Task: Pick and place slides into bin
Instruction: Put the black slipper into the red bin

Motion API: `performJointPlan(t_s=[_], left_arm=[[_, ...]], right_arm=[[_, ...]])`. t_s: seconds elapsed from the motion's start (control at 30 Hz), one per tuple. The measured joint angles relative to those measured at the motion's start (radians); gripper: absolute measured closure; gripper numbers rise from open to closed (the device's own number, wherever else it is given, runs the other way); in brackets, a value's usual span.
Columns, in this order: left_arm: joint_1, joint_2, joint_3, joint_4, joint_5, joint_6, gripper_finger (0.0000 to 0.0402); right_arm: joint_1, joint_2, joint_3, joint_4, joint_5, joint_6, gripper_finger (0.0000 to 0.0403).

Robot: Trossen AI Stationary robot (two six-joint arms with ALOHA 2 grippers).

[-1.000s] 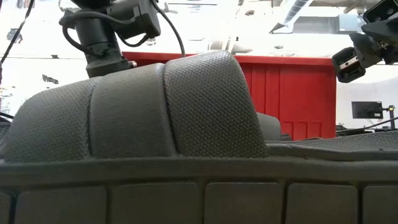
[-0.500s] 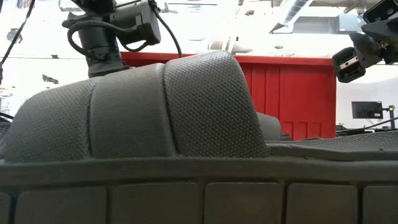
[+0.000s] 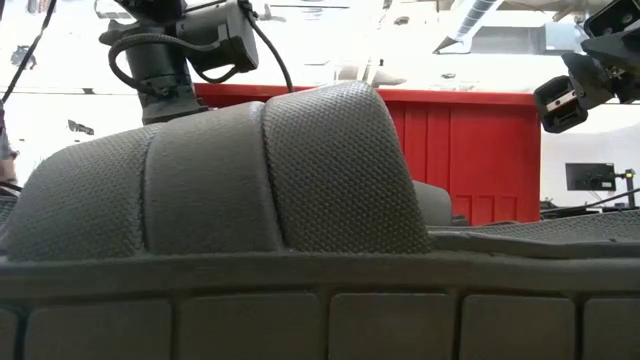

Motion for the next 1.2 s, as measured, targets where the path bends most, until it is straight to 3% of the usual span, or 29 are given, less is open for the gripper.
performJointPlan(t_s=[0.33, 0.9, 1.2], left_arm=[[-0.003, 0.0, -0.001, 0.013, -0.002, -0.006, 0.0399], [-0.058, 0.0, -0.001, 0.027, -0.146, -0.013, 0.0401], [-0.104, -0.011, 0.025, -0.057, -0.208, -0.114, 0.0401]], right_arm=[[0.0, 0.0, 0.0, 0.0, 0.0, 0.0, 0.0338], [0.0, 0.0, 0.0, 0.0, 0.0, 0.0, 0.0338], [0.0, 0.0, 0.0, 0.0, 0.0, 0.0, 0.0338]])
